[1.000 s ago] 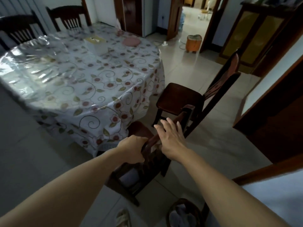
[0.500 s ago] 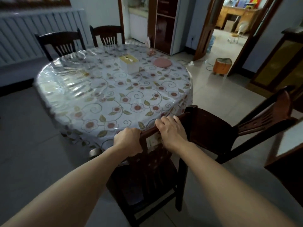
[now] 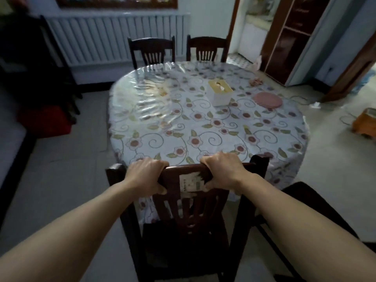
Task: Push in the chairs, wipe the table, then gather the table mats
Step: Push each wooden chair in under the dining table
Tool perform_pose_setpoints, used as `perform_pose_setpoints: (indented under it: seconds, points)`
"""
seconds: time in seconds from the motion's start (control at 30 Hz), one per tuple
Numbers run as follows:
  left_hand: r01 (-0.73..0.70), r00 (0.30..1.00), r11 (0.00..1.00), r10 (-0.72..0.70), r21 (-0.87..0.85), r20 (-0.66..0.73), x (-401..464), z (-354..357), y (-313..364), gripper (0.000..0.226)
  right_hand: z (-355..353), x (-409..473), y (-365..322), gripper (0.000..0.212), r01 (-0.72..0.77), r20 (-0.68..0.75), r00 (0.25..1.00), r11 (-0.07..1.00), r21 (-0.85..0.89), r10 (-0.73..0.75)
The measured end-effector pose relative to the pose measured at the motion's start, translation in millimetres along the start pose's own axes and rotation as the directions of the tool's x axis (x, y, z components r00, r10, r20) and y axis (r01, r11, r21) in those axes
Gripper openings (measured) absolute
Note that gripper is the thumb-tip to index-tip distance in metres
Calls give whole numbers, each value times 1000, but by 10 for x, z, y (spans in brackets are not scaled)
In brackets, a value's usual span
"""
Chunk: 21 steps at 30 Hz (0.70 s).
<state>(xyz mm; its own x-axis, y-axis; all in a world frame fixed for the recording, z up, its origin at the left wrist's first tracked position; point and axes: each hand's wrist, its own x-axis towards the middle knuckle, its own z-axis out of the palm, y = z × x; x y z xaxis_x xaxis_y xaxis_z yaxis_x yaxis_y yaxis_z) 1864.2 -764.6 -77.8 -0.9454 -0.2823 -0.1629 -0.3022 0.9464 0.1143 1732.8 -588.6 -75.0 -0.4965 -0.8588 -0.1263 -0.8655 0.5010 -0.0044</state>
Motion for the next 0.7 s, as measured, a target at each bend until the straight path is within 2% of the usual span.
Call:
perform_pose_setpoints:
  seconds: [0.13,0.23,0.43,0.7]
  points:
    - [58,998,998,-58,39,-6,170,-53,17,46,-55,185,136,51,86,35,996,996,23,-87]
    - [49,999,997,-48,55,-13,328,-135,60,43,-112,289,292,49,112,39,993,993,26,-113]
    - [26,998,994,-19,110,-64,595,-164,99,39,-91,424,460,48,98,-31,995,995,17,-97]
    - [21,991,995,-7,97,-135,687,191,16,34,193,551,432,46,118,-36,992,991,-64,-120]
